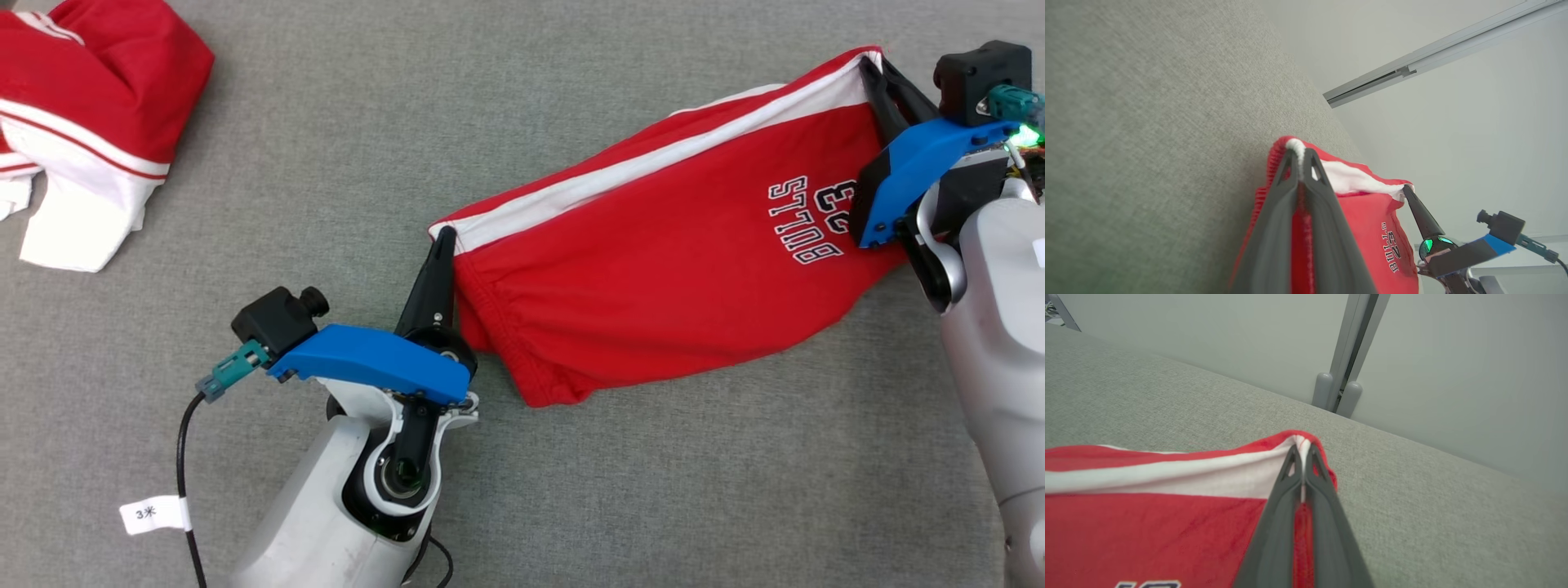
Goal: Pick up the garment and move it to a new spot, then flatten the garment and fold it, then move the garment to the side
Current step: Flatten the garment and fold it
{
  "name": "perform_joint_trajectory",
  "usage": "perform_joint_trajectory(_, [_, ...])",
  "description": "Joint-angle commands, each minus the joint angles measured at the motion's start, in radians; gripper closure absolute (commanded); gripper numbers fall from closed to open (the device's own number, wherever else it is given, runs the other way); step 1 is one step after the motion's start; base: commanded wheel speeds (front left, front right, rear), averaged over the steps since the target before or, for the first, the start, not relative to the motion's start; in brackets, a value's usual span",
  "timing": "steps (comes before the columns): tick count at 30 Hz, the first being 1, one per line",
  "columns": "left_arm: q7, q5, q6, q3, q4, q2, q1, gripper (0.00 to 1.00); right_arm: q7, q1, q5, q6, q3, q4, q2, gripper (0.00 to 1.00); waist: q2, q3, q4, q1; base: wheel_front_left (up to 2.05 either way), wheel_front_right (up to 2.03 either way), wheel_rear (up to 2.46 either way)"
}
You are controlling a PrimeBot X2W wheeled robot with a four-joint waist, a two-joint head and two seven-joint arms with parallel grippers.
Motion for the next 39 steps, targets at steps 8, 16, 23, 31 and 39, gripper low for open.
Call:
perform_joint_trajectory(8, [-0.055, 0.057, 0.002, -0.02, 0.048, 0.018, -0.009, 0.0, -0.092, -0.078, 0.01, 0.0, 0.023, 0.163, 0.024, 0.0, 0.0, -0.027, -0.01, -0.0002, 0.0, 0.0, 0.0])
perform_joint_trajectory(16, [-0.09, 0.212, 0.041, -0.07, 0.007, 0.122, 0.041, 0.0, -0.091, -0.087, 0.087, 0.0, 0.084, 0.255, -0.005, 0.0, 0.0, -0.094, -0.035, -0.0002, 0.0, 0.0, 0.0])
perform_joint_trajectory(23, [-0.117, 0.361, 0.117, -0.039, -0.068, 0.213, 0.101, 0.0, 0.057, -0.05, 0.229, 0.0, 0.176, 0.29, -0.041, 0.0, 0.0, -0.112, -0.028, -0.0002, 0.0, 0.0, 0.0])
perform_joint_trajectory(31, [-0.122, 0.445, 0.172, 0.021, -0.116, 0.245, 0.151, 0.0, 0.245, -0.02, 0.389, 0.0, 0.251, 0.272, -0.075, 0.0, 0.0, -0.069, 0.005, -0.0002, 0.0, 0.0, 0.0])
perform_joint_trajectory(39, [-0.122, 0.478, 0.168, 0.067, -0.146, 0.239, 0.178, 0.0, 0.291, 0.029, 0.481, 0.003, 0.339, 0.211, -0.085, 1.0, 0.0, -0.07, 0.014, -0.0002, 0.0, 0.0, 0.0])
